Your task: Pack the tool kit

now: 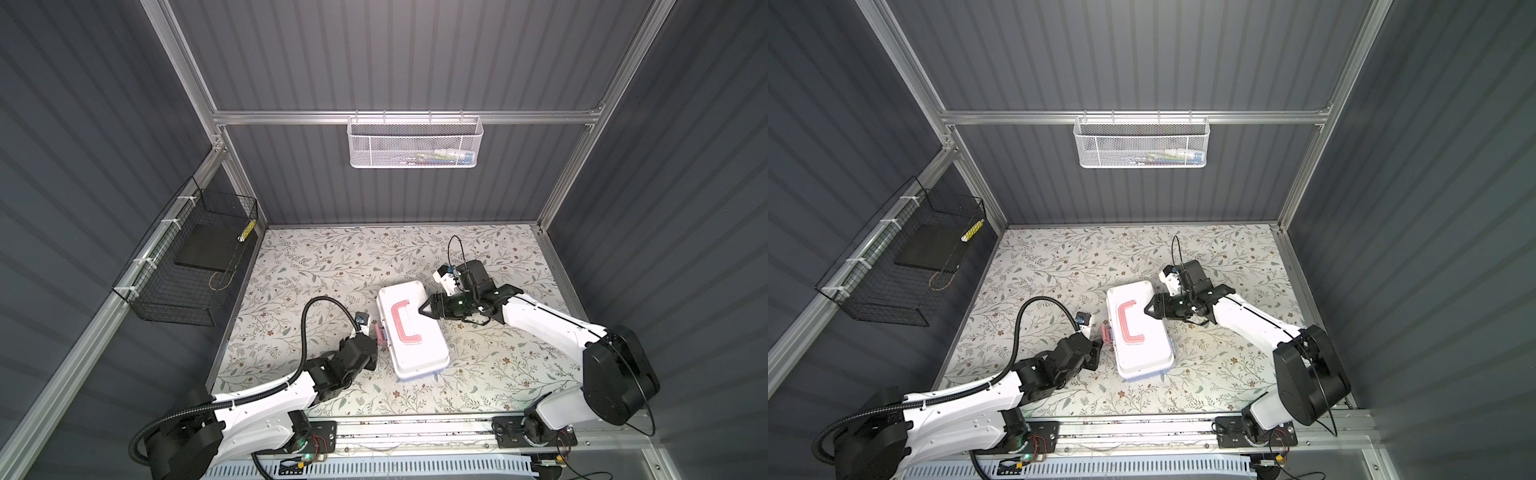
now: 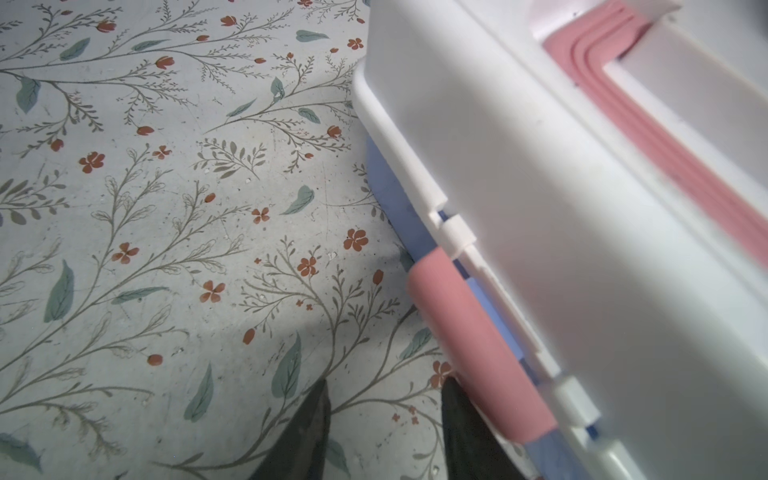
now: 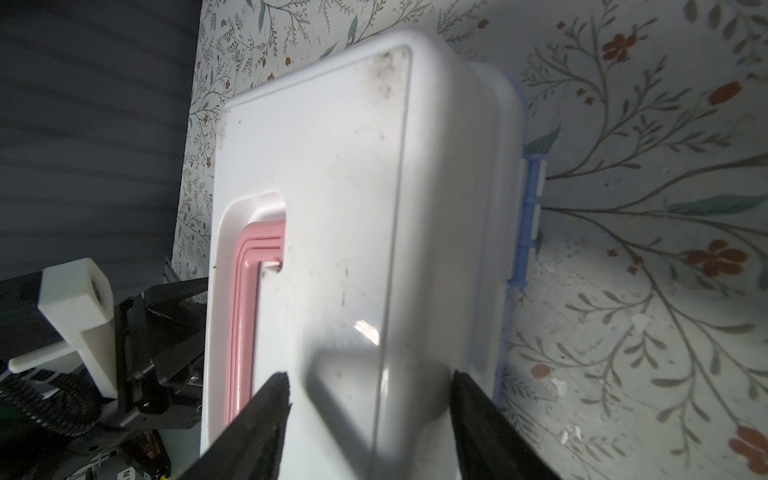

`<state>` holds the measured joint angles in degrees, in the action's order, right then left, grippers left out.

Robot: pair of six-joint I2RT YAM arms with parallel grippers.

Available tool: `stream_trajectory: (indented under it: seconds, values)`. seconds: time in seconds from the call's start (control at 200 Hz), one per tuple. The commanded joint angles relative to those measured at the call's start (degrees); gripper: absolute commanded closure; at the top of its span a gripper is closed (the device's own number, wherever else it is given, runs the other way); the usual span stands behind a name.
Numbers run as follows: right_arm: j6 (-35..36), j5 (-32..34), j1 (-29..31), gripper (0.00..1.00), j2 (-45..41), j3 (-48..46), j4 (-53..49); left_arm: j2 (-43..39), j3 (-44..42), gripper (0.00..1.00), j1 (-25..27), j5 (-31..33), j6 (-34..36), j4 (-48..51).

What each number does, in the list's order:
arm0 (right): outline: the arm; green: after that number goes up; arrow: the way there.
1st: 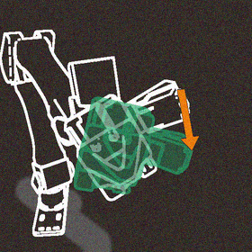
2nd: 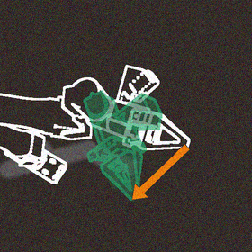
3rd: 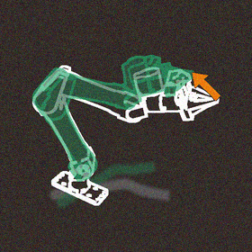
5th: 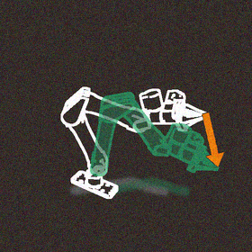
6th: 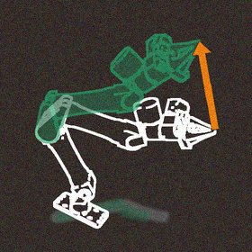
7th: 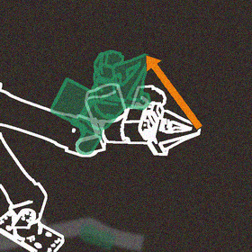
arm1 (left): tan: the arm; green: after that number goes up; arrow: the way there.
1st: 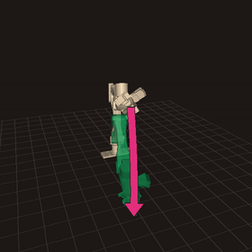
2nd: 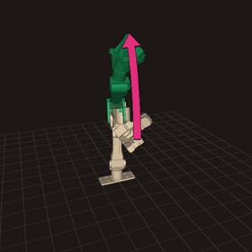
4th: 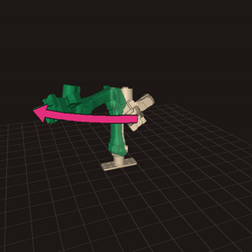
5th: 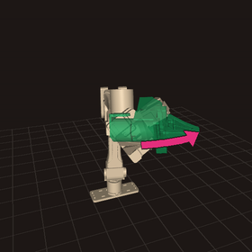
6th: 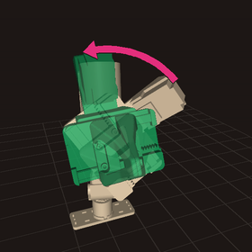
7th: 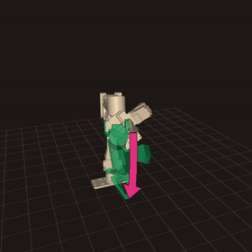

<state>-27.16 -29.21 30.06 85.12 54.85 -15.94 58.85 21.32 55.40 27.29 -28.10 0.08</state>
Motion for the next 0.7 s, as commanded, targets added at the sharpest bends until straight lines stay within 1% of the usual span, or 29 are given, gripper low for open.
stream_trajectory:
  seconds: [0.0,0.15,0.22,0.49,0.696]
  values:
    - [-0.6,-2.8,0.4,0.36,1.4,0.7,2.5,-2.5,0.9,0.63,-0.2,-1.2,-0.9,2.5]
    - [-0.4,-3.1,0.4,0.37,1.7,0.8,2.2,-5.1,-0.5,0.63,-0.3,-0.1,-0.9,1.0]
    - [-0.3,-3.0,0.4,0.37,1.6,0.7,2.0,-5.6,-1.5,0.62,-0.3,-0.2,-0.8,-1.5]
    - [-0.3,-2.9,0.4,0.37,1.4,0.3,1.6,-2.4,-0.3,0.61,-0.3,-3.1,-2.3,-5.9]
    - [-0.1,-2.9,0.4,0.37,0.8,0.1,1.4,-1.9,-0.2,0.58,-0.4,-4.4,-6.4,-7.6]
